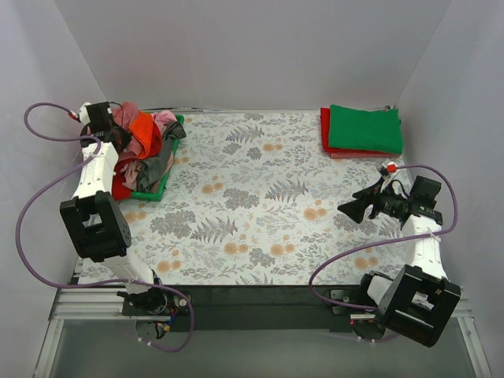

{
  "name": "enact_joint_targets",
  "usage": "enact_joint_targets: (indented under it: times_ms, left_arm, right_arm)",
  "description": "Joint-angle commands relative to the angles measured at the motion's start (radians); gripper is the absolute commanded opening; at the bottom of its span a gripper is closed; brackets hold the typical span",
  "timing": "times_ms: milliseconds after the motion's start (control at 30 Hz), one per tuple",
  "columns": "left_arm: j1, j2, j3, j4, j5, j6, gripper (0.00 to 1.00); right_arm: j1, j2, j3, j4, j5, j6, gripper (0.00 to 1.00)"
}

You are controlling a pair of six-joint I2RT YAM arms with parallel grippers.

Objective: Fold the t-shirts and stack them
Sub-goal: Grab the tshirt from the pile

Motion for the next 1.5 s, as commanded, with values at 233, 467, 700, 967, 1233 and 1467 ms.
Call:
enact_joint_targets:
  times_ms: [233, 467, 700, 967, 1233, 1467]
  left_arm:
    - [0.002, -0.049, 0.289, 0.145, -0.086, -0.101, 0.0]
    - [0.002, -0.074, 0.351, 0.297, -0.099, -0.196, 0.0]
    - [-0.013, 0.001, 0.547, 0.358, -0.143, -0.185, 0.0]
    - [-0.056, 0.072, 0.788, 0.473, -0.058, -0.174, 0.0]
    - [-0.28, 0.07, 0.955, 0.835, -0.03, -0.028, 0.0]
    - [-0.308, 0.058, 0.957, 0.905, -0.028, -0.081, 0.0]
  right_arm:
    - [-0.018, 0.003, 0.027, -0.008, -0.052, -0.011, 0.98]
    - [-0.019, 0.018, 0.028, -0.01, -0.064, -0.01, 0.98]
    - [-0.021, 0.018, 0.03, -0.01, -0.064, -0.01, 0.98]
    - [-0.024, 0.02, 0.031, -0.012, -0.066, -0.011, 0.98]
    - [-0.035, 0.013, 0.031, -0.016, -0.075, -0.014, 0.98]
    - [-0.038, 0.017, 0.034, -0.022, -0.08, -0.019, 0.98]
